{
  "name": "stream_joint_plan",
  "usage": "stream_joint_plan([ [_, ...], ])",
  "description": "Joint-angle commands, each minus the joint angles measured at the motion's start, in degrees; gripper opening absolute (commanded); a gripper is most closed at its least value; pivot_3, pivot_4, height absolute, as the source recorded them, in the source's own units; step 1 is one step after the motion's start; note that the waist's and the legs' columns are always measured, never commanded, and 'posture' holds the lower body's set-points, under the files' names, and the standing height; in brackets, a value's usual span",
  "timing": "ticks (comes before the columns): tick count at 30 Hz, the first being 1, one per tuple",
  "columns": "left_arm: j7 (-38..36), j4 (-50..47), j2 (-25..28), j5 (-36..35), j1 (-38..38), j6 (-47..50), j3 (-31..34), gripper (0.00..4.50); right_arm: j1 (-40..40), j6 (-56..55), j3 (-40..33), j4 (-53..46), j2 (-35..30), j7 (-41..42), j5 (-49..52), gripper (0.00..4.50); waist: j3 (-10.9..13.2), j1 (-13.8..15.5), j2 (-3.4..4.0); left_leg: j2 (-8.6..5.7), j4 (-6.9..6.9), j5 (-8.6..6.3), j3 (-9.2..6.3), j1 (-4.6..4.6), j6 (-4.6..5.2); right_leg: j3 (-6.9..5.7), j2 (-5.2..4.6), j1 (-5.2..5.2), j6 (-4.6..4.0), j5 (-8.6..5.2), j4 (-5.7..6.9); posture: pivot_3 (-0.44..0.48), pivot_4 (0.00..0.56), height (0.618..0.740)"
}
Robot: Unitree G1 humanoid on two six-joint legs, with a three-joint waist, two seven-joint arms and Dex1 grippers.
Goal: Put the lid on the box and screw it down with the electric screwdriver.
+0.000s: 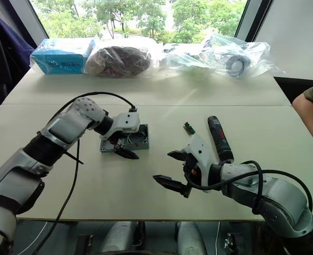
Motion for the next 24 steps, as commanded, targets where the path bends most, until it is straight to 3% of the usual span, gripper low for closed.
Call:
stream_joint_plan([
  [1, -1.98, 0.94, -0.20, 1.83, -1.53, -1.06, 0.55, 4.44, 0.03, 0.47, -2.02, -2.95, 1.10, -2.11, 1.83, 4.50, 0.00, -0.07, 0.00, 0.04, 0.02, -0.01, -0.02, 0.00, 0.01, 0.00, 0.01, 0.00, 0.00, 0.00, 0.03, 0.000, 0.150, 0.740],
  [2, -2.34, 1.18, -0.33, 2.27, -1.65, -0.92, 0.45, 4.44, 0.11, 0.61, -2.34, -3.13, 1.40, -2.73, 2.11, 4.50, 0.00, -0.02, 0.00, 0.06, 0.06, -0.01, -0.04, 0.00, 0.02, -0.01, 0.02, 0.01, 0.00, 0.00, 0.06, 0.000, 0.150, 0.740],
  [13, -2.12, 3.04, -2.84, 5.55, -0.45, -3.96, 1.24, 0.09, -1.90, 0.99, -2.88, -2.59, 3.62, -6.40, 2.96, 4.50, 0.00, 0.32, 0.00, 0.06, 0.38, -0.11, -0.09, -0.05, 0.19, -0.01, -0.06, 0.13, -0.01, 0.00, 0.07, 0.000, 0.150, 0.740],
  [21, -2.14, 6.00, -4.60, 7.02, -1.21, -7.69, 2.24, 0.02, -1.35, 0.59, -3.04, -1.81, 3.45, -5.63, 2.04, 4.50, -0.01, 0.38, 0.01, 0.04, 0.43, -0.12, -0.12, -0.03, 0.20, -0.03, -0.07, 0.20, -0.01, 0.00, 0.08, 0.000, 0.150, 0.740],
  [24, -5.09, 8.60, -5.53, 5.63, -3.51, -15.79, 3.51, 0.02, -0.46, 0.70, -3.56, -1.94, 2.88, -5.09, 2.23, 4.50, -0.01, 0.44, 0.01, 0.04, 0.44, -0.12, -0.12, -0.03, 0.20, -0.03, -0.08, 0.21, -0.01, 0.00, 0.08, 0.000, 0.150, 0.740],
])
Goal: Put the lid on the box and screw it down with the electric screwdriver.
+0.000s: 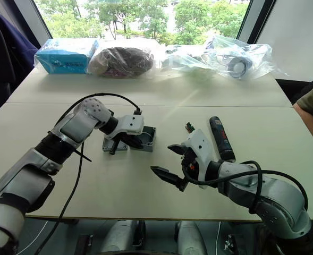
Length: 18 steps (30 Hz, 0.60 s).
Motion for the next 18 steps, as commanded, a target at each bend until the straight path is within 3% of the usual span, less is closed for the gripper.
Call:
stream_joint_plan([
  [1, -3.44, 2.50, -1.51, -1.46, -3.42, -9.20, 2.31, 0.02, 0.66, -0.51, -2.08, -1.06, -0.66, 0.88, 0.28, 4.50, 0.00, 0.03, 0.00, 0.00, 0.01, 0.00, 0.00, -0.01, 0.00, 0.00, 0.00, 0.00, 0.00, 0.00, 0.00, 0.000, 0.150, 0.740],
  [5, -9.99, 2.56, -1.95, -6.84, -7.65, -17.76, 0.25, 0.02, 2.28, -0.21, -3.82, -1.18, -2.53, 2.35, 0.59, 4.50, 0.01, -0.03, -0.02, -0.01, 0.01, 0.00, 0.01, -0.08, 0.01, 0.00, -0.01, -0.06, 0.00, 0.00, -0.02, 0.000, 0.150, 0.740],
  [8, -10.23, 3.60, 0.15, -8.53, -9.16, -27.71, -7.09, 0.02, 3.37, -0.25, -4.98, -1.70, -3.09, 1.83, 0.80, 4.50, 0.00, -0.16, 0.00, -0.01, 0.01, -0.01, 0.01, -0.07, 0.02, 0.01, -0.01, -0.05, -0.01, 0.00, -0.03, 0.000, 0.150, 0.740],
  [12, -10.23, 6.49, 1.48, -11.20, -10.40, -34.22, -13.01, 0.02, 4.37, 0.02, -5.81, -2.78, -2.71, 0.52, 1.48, 4.50, -0.02, -0.40, 0.03, 0.03, 0.00, -0.03, 0.00, 0.01, 0.05, 0.04, 0.04, -0.04, 0.00, 0.00, 0.01, 0.000, 0.150, 0.740],
  [18, -10.23, 14.31, -1.20, -12.53, -11.97, -44.18, -17.31, 0.02, 6.58, 0.03, -6.90, -4.70, -1.96, -2.57, 2.77, 4.50, 0.00, -0.08, 0.00, 0.01, 0.02, -0.03, -0.02, -0.03, 0.05, 0.03, 0.02, -0.05, 0.00, 0.00, 0.01, 0.000, 0.150, 0.740],
])
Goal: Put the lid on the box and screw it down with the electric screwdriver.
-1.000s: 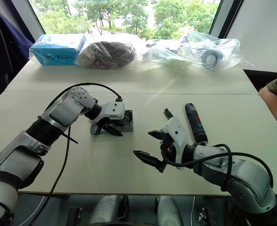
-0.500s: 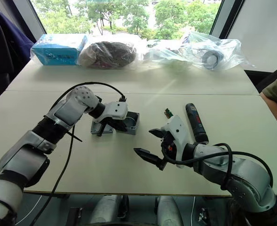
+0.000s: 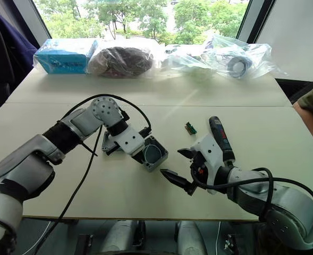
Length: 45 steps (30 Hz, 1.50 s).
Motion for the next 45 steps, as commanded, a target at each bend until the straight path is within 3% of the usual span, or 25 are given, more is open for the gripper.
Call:
stream_joint_plan([
  [1, -0.17, 5.14, -2.67, -3.04, -2.75, -6.12, -1.04, 0.02, 1.01, -0.25, -2.06, -3.09, 0.62, -2.35, 1.71, 4.50, 0.01, 0.13, -0.02, -0.02, 0.02, 0.00, 0.01, -0.01, 0.00, 0.00, -0.02, 0.02, 0.00, 0.00, -0.02, 0.000, 0.150, 0.740],
  [2, -0.17, 6.06, -2.79, -3.78, -3.07, -7.00, -2.27, 0.02, 1.08, -0.27, -2.04, -3.23, 0.68, -2.81, 1.74, 4.50, 0.01, 0.12, -0.02, -0.03, 0.03, 0.00, 0.00, -0.01, 0.00, -0.02, -0.03, 0.04, 0.00, 0.00, -0.03, 0.000, 0.150, 0.740],
  [3, -0.17, 6.67, -2.76, -4.30, -3.37, -7.66, -3.26, 0.60, 1.11, -0.30, -2.00, -3.29, 0.67, -3.09, 1.79, 4.50, 0.02, -0.01, -0.03, -0.04, 0.03, 0.00, 0.00, -0.01, 0.01, -0.01, -0.04, 0.05, 0.00, 0.00, -0.05, 0.000, 0.150, 0.740],
  [5, -0.17, 8.52, -3.28, -4.15, -3.65, -9.47, -4.13, 0.98, 1.11, -0.42, -1.92, -3.29, 0.61, -3.40, 2.03, 4.50, 0.02, -0.15, -0.03, -0.04, 0.03, -0.01, 0.00, -0.01, 0.02, 0.00, -0.03, 0.04, 0.00, 0.00, -0.06, 0.000, 0.150, 0.740],
  [8, -0.17, 10.29, -3.38, -4.02, -4.62, -7.96, -3.37, 2.10, 0.70, -0.44, -1.79, -3.22, 0.34, -3.52, 2.25, 4.50, 0.02, -0.18, -0.03, 0.00, 0.03, -0.01, -0.01, 0.01, 0.02, 0.00, 0.02, 0.03, 0.00, 0.00, -0.03, 0.000, 0.150, 0.740],
  [13, -0.17, 4.41, 4.53, -15.14, -10.04, 10.85, -1.60, 2.10, -0.37, -0.48, -3.24, -3.22, -0.80, -3.18, 4.57, 4.50, 0.05, -0.19, -0.08, 0.02, 0.03, -0.01, -0.03, -0.02, 0.02, -0.01, 0.03, 0.00, 0.01, 0.00, -0.01, 0.000, 0.150, 0.740],
  [15, -0.17, 1.75, 9.12, -21.95, -12.54, 24.34, 2.39, 2.10, -2.35, -0.89, -4.01, -2.58, -0.58, -3.33, 7.16, 4.50, 0.08, -0.45, -0.11, 0.02, 0.03, -0.01, -0.03, -0.03, 0.02, -0.01, 0.03, -0.02, 0.01, 0.00, -0.01, 0.000, 0.150, 0.740],
  [18, 0.57, 0.21, 11.38, -26.56, -12.54, 41.50, 12.51, 2.10, -5.90, -1.14, -4.26, -1.08, -0.15, -3.48, 10.62, 4.50, 0.08, -0.67, -0.10, 0.04, 0.02, -0.01, -0.06, -0.02, 0.02, -0.02, 0.04, -0.02, 0.03, 0.00, 0.02, 0.000, 0.150, 0.740],
  [20, 9.80, -3.15, 11.43, -30.93, -9.45, 53.67, 20.44, 2.10, -8.13, -0.87, -3.28, -0.31, -0.45, -2.78, 11.10, 4.50, 0.05, -0.50, -0.05, 0.03, 0.02, -0.01, -0.10, 0.04, 0.02, -0.08, 0.04, 0.07, 0.09, -0.04, 0.01, 0.000, 0.150, 0.740],
  [24, 34.73, -11.59, 7.07, -35.83, -1.89, 67.80, 37.34, 2.10, -12.19, -0.48, -0.30, 1.14, -0.75, -0.47, 9.93, 4.50, 0.13, -0.30, -0.18, 0.02, 0.04, -0.01, -0.17, 0.04, 0.01, -0.11, -0.02, 0.09, 0.13, -0.05, 0.07, 0.000, 0.150, 0.740],
  [26, 51.43, -17.08, 4.33, -34.81, 3.93, 76.06, 44.56, 2.10, -17.46, -0.63, 5.14, 3.68, 0.21, 2.37, 5.17, 4.50, 0.16, -0.27, -0.23, 0.02, 0.07, 0.01, -0.21, 0.01, -0.02, -0.14, -0.02, 0.07, 0.18, -0.02, 0.12, 0.000, 0.150, 0.740],
  [28, 62.27, -23.60, 3.30, -33.39, 8.87, 84.00, 49.21, 2.10, -21.22, -0.98, 8.91, 5.47, 0.94, 4.45, 1.75, 4.50, 0.15, -0.90, -0.22, 0.01, 0.07, 0.01, -0.16, 0.05, -0.02, -0.09, -0.05, 0.06, 0.19, -0.01, 0.14, 0.000, 0.150, 0.740],
  [31, 75.63, -28.06, 1.34, -27.22, 9.39, 106.31, 55.07, 2.10, -23.24, -2.37, 12.04, 6.64, 0.75, 7.90, -2.67, 4.50, 0.19, -1.37, -0.28, 0.02, 0.04, 0.02, -0.25, 0.04, -0.03, -0.10, 0.00, 0.03, 0.20, -0.02, 0.19, 0.000, 0.150, 0.740],
  [32, 78.16, -29.80, 0.88, -25.52, 9.53, 110.11, 56.02, 2.10, -23.39, -2.81, 12.62, 6.95, 0.85, 8.77, -3.85, 4.50, 0.19, -1.35, -0.29, 0.02, 0.04, 0.03, -0.28, 0.01, -0.05, -0.16, 0.04, 0.00, 0.21, -0.02, 0.20, 0.000, 0.150, 0.740],
  [36, 85.59, -29.52, 0.00, -31.17, 9.76, 112.39, 60.97, 2.10, -23.23, -4.79, 15.55, 8.48, 1.40, 12.22, -9.15, 4.50, 0.19, -1.18, -0.29, -0.02, 0.03, 0.07, -0.26, 0.01, -0.12, -0.17, -0.02, 0.00, 0.21, -0.02, 0.22, 0.000, 0.150, 0.740],
  [41, 93.54, -29.24, -0.02, -39.93, 13.76, 112.39, 60.76, 2.10, -23.14, -6.15, 17.62, 8.99, 1.79, 14.41, -14.39, 4.50, 0.19, -1.02, -0.28, -0.07, 0.02, 0.16, -0.26, 0.06, -0.29, -0.16, -0.15, 0.03, 0.20, -0.02, 0.27, 0.000, 0.150, 0.740],
  [45, 99.32, -28.03, -2.22, -42.20, 15.75, 112.39, 62.27, 2.10, -22.62, -6.37, 17.02, 8.88, 3.23, 13.80, -16.65, 4.50, 0.19, -1.01, -0.28, -0.07, 0.01, 0.28, -0.26, 0.05, -0.51, -0.16, -0.18, -0.03, 0.20, -0.02, 0.36, 0.000, 0.150, 0.740],
])
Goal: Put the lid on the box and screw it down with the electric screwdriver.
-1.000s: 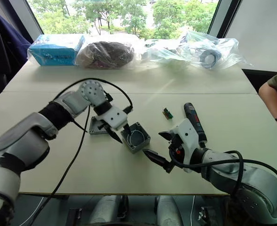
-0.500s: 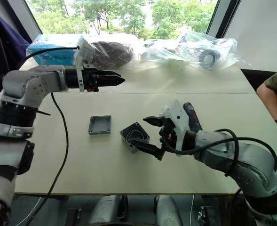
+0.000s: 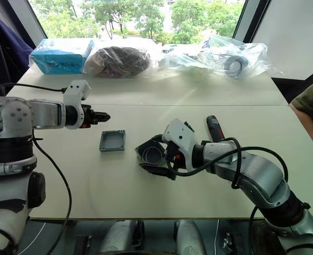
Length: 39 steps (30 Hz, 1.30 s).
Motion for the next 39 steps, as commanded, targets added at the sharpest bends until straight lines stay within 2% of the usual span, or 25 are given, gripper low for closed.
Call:
stream_joint_plan([
  [1, 5.64, 0.07, -1.36, -2.17, 0.62, 0.48, 2.51, 2.10, 0.14, -1.00, -1.32, -1.13, 1.73, -0.73, -1.93, 4.50, 0.00, 0.04, 0.00, -0.01, 0.00, 0.01, 0.00, 0.00, -0.01, 0.00, -0.02, 0.00, 0.00, 0.00, 0.02, 0.000, 0.150, 0.740],
  [5, 9.46, 2.11, -2.76, -2.46, 2.17, 0.48, 2.51, 2.10, 0.99, 0.11, -1.85, -1.99, 3.60, -2.16, -2.48, 4.50, 0.00, -0.03, 0.00, -0.05, 0.00, 0.02, 0.00, 0.02, -0.04, 0.00, -0.04, -0.01, -0.01, 0.00, 0.07, 0.000, 0.150, 0.740],
  [13, 11.68, 5.38, -2.51, -3.61, 3.36, 0.48, -0.65, 2.10, 2.79, 1.04, -2.55, -2.81, 5.18, -4.00, -4.04, 4.50, 0.00, 0.01, 0.00, -0.12, -0.02, 0.07, 0.01, 0.02, -0.12, -0.01, -0.10, -0.03, -0.01, 0.00, 0.12, 0.000, 0.150, 0.740],
  [29, 8.69, 8.23, -6.13, 7.03, 4.68, 0.48, -3.76, 2.10, 5.15, 0.04, -2.50, -2.25, 7.51, -4.39, -7.62, 4.50, -0.09, 0.74, 0.09, -0.16, -0.05, 0.01, 0.05, 0.43, -0.02, 0.00, -0.11, 0.28, -0.03, -0.01, 0.19, 0.000, 0.150, 0.740],
  [32, 7.81, 7.49, -6.94, 8.93, 5.33, 0.48, -4.38, 1.44, 5.67, -0.03, -2.66, -2.36, 7.74, -4.35, -8.02, 4.50, -0.11, 0.86, 0.12, -0.16, -0.09, 0.00, 0.05, 0.57, -0.01, 0.00, -0.12, 0.40, -0.03, -0.02, 0.18, 0.000, 0.150, 0.740],
  [34, 7.20, 7.03, -7.36, 9.94, 5.75, 0.48, -4.48, 0.60, 6.05, -0.03, -2.87, -2.46, 7.89, -4.33, -8.24, 4.50, -0.12, 0.94, 0.12, -0.17, -0.10, 0.00, 0.06, 0.61, -0.01, 0.02, -0.13, 0.44, -0.04, -0.02, 0.18, 0.000, 0.150, 0.740],
  [36, 6.68, 6.54, -7.91, 11.04, 6.34, 0.48, -4.44, 0.02, 6.37, -0.08, -3.03, -2.50, 7.96, -4.34, -8.46, 4.50, -0.17, 0.97, 0.19, -0.18, -0.11, 0.00, 0.06, 0.62, -0.02, 0.02, -0.16, 0.46, -0.04, -0.02, 0.17, 0.000, 0.150, 0.740],
  [39, 6.33, 5.76, -8.83, 12.44, 6.84, 0.48, -3.95, 0.02, 6.74, -0.08, -3.54, -2.55, 8.05, -4.29, -8.52, 4.50, -0.27, 0.99, 0.32, -0.20, -0.12, -0.01, 0.06, 0.70, -0.01, 0.02, -0.18, 0.53, -0.05, -0.02, 0.16, 0.000, 0.150, 0.740],
])
